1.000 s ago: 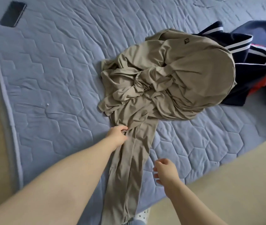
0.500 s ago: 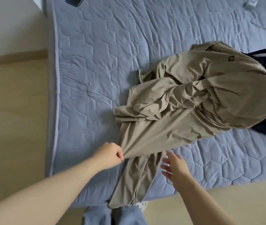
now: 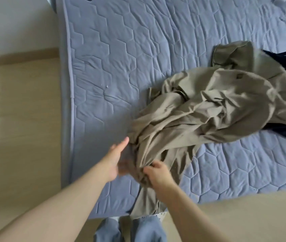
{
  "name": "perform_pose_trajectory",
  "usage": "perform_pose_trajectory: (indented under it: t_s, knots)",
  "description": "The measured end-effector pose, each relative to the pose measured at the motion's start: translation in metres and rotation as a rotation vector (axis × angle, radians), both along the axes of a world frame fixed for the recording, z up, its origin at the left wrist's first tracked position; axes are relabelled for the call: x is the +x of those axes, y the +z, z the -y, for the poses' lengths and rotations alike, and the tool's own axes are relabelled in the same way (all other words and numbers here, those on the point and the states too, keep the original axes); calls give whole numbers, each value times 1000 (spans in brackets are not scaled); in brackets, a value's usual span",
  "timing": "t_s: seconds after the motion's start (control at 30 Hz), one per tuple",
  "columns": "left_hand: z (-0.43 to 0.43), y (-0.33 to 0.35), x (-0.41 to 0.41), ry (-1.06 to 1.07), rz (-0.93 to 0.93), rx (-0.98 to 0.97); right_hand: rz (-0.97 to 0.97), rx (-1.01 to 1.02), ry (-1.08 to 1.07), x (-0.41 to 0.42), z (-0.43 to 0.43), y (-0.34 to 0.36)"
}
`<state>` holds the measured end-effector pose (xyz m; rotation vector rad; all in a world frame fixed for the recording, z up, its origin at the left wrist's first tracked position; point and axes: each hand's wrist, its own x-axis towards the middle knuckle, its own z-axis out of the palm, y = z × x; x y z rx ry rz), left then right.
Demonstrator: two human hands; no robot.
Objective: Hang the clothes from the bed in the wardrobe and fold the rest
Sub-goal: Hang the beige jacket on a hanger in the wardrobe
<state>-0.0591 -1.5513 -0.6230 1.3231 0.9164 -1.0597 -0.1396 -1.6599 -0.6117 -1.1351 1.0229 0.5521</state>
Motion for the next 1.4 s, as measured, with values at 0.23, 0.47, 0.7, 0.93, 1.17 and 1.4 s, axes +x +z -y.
perform_pose_trajectory:
  t_s: [0.23,0.47,0.7,0.93,1.17,1.4]
  knots:
    - [-39,-5,21,-101,26,132,-29,120,397,-17,3,0]
    - [-62,-20,38,128,368,532,-99,-705,238,19,79,-40]
    - [-4,-47,29,-1337,852,760,-283,-932,800,44,101,-85]
    - [4,-66,23,-1331,753,615,-32,-582,-53,31,55,-88]
    - [-62,-63,17,-701,535,642,66,206,380,-3,-19,-36]
    - [-80,-51,23,-563,498,816,-175,-833,24,3,76,-59]
